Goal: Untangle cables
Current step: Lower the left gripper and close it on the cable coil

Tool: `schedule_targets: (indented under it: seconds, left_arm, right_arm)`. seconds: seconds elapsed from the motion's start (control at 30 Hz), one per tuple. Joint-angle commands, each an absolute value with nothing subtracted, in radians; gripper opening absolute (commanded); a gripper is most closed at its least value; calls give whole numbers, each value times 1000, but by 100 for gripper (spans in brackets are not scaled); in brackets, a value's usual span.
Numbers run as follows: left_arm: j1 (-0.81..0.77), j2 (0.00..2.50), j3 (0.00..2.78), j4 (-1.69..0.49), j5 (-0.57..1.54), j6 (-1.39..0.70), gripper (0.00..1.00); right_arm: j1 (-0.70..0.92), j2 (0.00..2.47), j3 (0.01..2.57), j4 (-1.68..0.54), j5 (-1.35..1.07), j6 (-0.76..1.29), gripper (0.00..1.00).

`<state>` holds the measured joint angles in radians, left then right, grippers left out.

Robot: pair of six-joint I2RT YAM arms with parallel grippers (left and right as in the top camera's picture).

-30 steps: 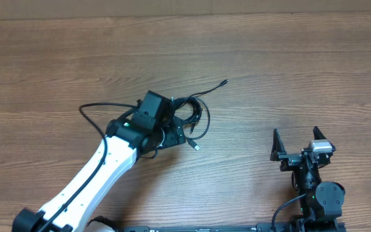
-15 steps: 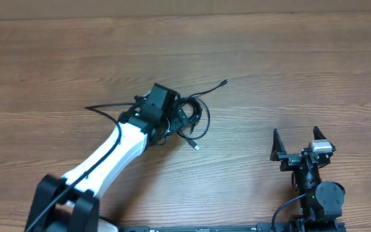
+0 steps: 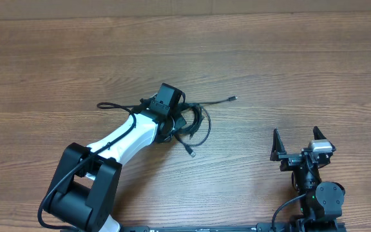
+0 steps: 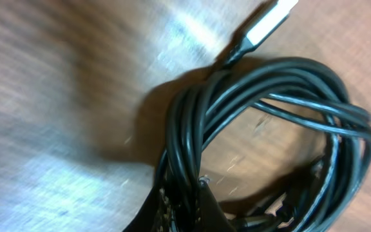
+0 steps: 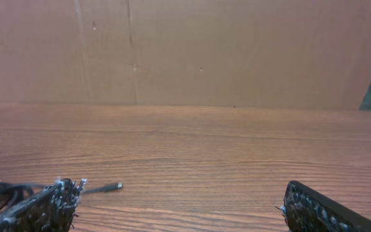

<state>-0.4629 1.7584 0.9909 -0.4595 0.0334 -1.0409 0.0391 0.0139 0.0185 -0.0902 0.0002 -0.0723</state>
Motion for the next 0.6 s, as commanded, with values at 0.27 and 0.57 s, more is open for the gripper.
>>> schedule_targets:
  seconds: [0.27,0.57]
  left_arm:
    - [-466,1766,990,-795,87,-802,4]
    - [-466,1766,990,-868,223,-800,5]
  right_arm:
    - [36,3,8,-83,-2,-83,100]
    - [36,3,8,-83,-2,-83,100]
